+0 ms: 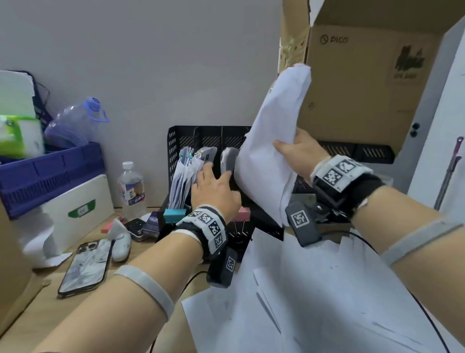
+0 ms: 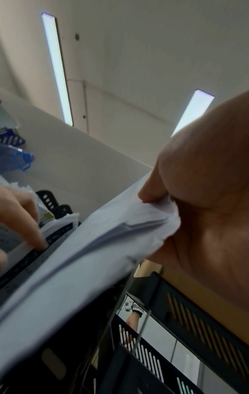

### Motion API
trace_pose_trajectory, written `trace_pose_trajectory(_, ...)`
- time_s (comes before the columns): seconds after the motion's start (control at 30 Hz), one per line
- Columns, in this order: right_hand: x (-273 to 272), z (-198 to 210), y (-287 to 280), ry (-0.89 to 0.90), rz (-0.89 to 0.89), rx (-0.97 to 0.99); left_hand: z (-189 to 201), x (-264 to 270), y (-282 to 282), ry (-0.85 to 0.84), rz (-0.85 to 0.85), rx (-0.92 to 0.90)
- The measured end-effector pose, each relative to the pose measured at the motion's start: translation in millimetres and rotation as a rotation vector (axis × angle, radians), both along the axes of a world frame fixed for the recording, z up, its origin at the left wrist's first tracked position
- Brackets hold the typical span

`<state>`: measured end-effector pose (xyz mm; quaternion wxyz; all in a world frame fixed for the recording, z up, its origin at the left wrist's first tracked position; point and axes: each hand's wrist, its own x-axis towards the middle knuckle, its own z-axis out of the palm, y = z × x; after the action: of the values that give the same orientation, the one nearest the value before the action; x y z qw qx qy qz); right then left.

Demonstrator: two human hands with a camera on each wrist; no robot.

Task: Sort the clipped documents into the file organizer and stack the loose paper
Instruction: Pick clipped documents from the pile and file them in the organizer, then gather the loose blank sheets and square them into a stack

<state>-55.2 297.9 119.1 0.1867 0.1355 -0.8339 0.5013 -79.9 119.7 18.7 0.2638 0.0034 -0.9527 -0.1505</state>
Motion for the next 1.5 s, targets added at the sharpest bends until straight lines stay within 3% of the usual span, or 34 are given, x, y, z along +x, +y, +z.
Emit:
trace_pose_trajectory(0.23,-42,4,-50,0.07,-0.097,0.094,2,-11,-11,-0.145,-0.113,0.1)
trace_pose_trajectory(0.3,-52,-3,-61,0.025,-0.132,0.104,3,-12,-12,-0.139,-0.137,0.108)
trace_pose_trajectory(0.4,-62,-16,-72,-0.121,-0.211,0.304,4,-12,-16,-0.119,-0.17,0.134)
trace_pose_trajectory(0.5,-71,-28,-74,-0.172,-0.164,0.219,7,-12,-19,-0.086,-0.222,0.191)
trace_pose_trajectory(0.57,-73,-31,-74,-0.063,-0.192,0.125,10,-10,-19,-0.048,-0.25,0.219)
trace_pose_trajectory(0.67,-63,-32,-74,0.049,-0.209,0.142,12,-3,-17,-0.002,-0.284,0.261)
trace_pose_trajectory(0.8,-63,-40,-68,-0.266,-0.117,0.22,12,2,-14,0.0,-0.316,0.299)
trace_pose_trajectory(0.93,-64,-51,-65,-0.306,-0.081,0.154,11,8,-14,-0.032,-0.344,0.299)
trace_pose_trajectory(1.07,-52,-61,-66,-0.498,0.009,0.331,2,6,-13,-0.103,-0.37,0.345)
trace_pose_trajectory(1.2,-53,-68,-65,-0.446,0.018,0.262,-10,2,-15,-0.137,-0.409,0.365)
trace_pose_trajectory(1.5,-29,-81,-42,-0.336,0.079,0.313,-13,18,-12,-0.111,-0.431,0.442)
